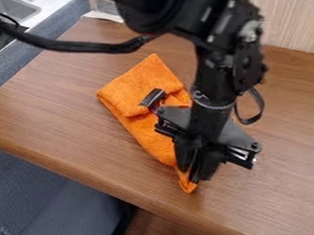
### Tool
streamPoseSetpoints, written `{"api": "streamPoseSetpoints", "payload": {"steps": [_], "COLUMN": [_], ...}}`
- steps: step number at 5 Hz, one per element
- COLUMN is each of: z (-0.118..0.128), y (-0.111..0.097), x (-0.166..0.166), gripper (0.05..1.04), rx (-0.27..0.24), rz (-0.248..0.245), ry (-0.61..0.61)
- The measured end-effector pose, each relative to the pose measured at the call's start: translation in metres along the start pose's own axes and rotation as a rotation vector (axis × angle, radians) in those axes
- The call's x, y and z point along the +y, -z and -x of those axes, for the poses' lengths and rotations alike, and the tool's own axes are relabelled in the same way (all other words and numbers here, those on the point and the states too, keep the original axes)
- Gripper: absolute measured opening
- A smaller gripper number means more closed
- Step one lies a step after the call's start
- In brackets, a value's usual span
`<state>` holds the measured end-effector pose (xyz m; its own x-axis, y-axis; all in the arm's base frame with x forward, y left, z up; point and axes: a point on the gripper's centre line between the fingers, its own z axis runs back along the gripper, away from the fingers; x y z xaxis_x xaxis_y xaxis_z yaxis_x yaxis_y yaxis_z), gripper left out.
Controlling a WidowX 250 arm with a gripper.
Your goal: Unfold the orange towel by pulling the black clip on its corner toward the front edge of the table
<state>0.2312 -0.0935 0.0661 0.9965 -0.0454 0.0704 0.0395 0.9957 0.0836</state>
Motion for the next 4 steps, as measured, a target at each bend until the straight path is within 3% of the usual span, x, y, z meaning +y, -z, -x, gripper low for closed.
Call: {"api": "streamPoseSetpoints", "payload": {"steps": [1, 2, 4], "z": [0.000, -0.003, -0.015], "y": [0.000, -0.007, -0.038], "x": [0.000, 0.002, 0.000], "gripper": [0.803, 1.001, 1.000], "rx": [0.012, -0.007, -0.085], "rz": [0.017, 0.010, 0.053], "ry": [-0.004, -0.012, -0.022]}}
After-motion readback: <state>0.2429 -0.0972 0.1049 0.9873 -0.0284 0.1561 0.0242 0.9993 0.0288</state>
